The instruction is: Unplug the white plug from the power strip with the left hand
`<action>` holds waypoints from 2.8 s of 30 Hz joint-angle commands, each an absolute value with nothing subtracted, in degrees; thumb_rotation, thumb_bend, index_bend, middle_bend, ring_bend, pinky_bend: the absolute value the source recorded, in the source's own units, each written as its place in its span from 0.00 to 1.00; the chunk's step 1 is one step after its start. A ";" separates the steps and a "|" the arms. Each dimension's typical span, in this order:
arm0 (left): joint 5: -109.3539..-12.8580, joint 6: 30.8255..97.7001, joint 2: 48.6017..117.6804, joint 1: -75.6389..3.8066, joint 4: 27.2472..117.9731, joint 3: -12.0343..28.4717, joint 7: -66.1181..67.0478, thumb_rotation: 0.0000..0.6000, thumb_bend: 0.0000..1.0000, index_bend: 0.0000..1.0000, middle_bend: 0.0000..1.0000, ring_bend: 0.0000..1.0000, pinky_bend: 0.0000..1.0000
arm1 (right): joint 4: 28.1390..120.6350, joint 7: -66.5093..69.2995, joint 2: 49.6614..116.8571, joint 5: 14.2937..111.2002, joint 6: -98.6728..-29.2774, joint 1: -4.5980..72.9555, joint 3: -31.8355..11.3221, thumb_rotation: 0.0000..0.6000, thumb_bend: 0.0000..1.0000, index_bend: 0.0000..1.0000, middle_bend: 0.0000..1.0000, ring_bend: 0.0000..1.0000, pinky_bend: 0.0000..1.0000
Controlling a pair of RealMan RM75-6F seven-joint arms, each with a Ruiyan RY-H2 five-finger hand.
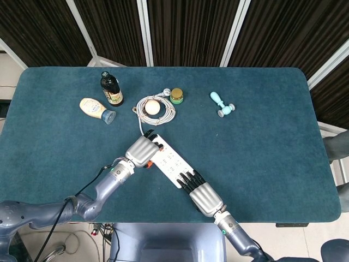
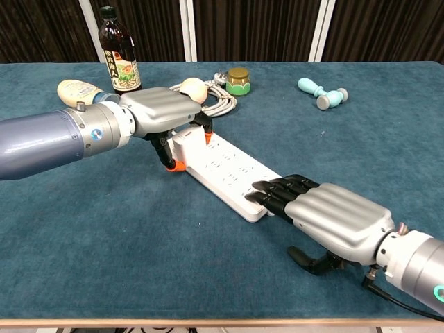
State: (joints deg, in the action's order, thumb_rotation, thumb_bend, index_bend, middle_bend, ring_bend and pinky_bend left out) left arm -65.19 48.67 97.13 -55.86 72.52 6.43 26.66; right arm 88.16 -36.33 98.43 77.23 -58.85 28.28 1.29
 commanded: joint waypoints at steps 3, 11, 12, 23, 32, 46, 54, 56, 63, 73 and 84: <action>-66.02 49.41 97.07 -55.51 72.69 6.91 25.62 1.00 0.42 0.51 0.52 0.18 0.11 | 87.95 -36.11 98.97 77.26 -58.84 28.30 1.34 1.00 0.60 0.00 0.00 0.00 0.00; -66.08 49.41 96.76 -55.51 73.54 7.60 25.60 1.00 0.42 0.51 0.52 0.18 0.11 | 87.65 -35.77 99.47 77.47 -58.67 28.29 1.82 1.00 0.60 0.00 0.00 0.00 0.00; -66.07 49.43 96.76 -55.53 73.63 7.66 25.71 1.00 0.42 0.51 0.53 0.18 0.11 | 87.62 -35.76 99.52 77.51 -58.66 28.28 1.90 1.00 0.60 0.00 0.00 0.00 0.00; -66.17 49.93 96.61 -55.53 74.67 8.18 26.43 1.00 0.47 0.52 0.54 0.19 0.12 | 87.40 -35.45 99.66 77.70 -58.56 28.16 2.39 1.00 0.60 0.00 0.01 0.01 0.00; -66.20 50.35 96.65 -55.42 74.93 8.54 26.63 1.00 0.48 0.53 0.55 0.20 0.12 | 87.06 -35.28 99.75 77.72 -58.38 27.98 2.89 1.00 0.60 0.00 0.01 0.01 0.00; -67.88 50.54 95.44 -55.50 77.80 8.28 26.98 1.00 0.48 0.54 0.56 0.20 0.12 | 87.10 -34.93 100.11 78.17 -58.19 27.89 3.33 1.00 0.60 0.00 0.02 0.02 0.00; -68.18 51.02 94.52 -55.62 79.72 8.80 27.45 1.00 0.48 0.54 0.56 0.20 0.12 | 87.47 -34.74 100.08 78.42 -58.23 27.78 3.52 1.00 0.60 0.00 0.02 0.02 0.00; -68.19 51.12 94.25 -55.68 80.16 8.97 27.62 1.00 0.48 0.54 0.56 0.20 0.12 | 87.57 -34.73 100.06 78.49 -58.28 27.73 3.58 1.00 0.60 0.00 0.02 0.02 0.00; -68.66 50.43 92.94 -55.98 81.82 8.61 28.20 1.00 0.48 0.54 0.56 0.20 0.13 | 87.77 -34.65 100.14 78.60 -58.26 27.60 3.73 1.00 0.60 0.00 0.02 0.02 0.00; -68.60 50.31 92.02 -56.28 83.18 8.82 28.57 1.00 0.48 0.55 0.57 0.21 0.13 | 87.80 -34.99 100.72 78.69 -58.13 27.44 4.04 1.00 0.60 0.00 0.02 0.02 0.00; -68.26 51.81 90.88 -56.68 84.38 11.22 27.72 1.00 0.48 0.55 0.57 0.21 0.13 | 88.53 -35.37 100.73 79.02 -58.59 27.35 3.88 1.00 0.60 0.00 0.02 0.02 0.00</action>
State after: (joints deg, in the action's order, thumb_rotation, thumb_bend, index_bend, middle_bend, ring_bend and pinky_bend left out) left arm -68.25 51.67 91.01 -56.59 84.21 11.02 27.84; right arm 88.50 -35.35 100.74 79.00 -58.56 27.36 3.88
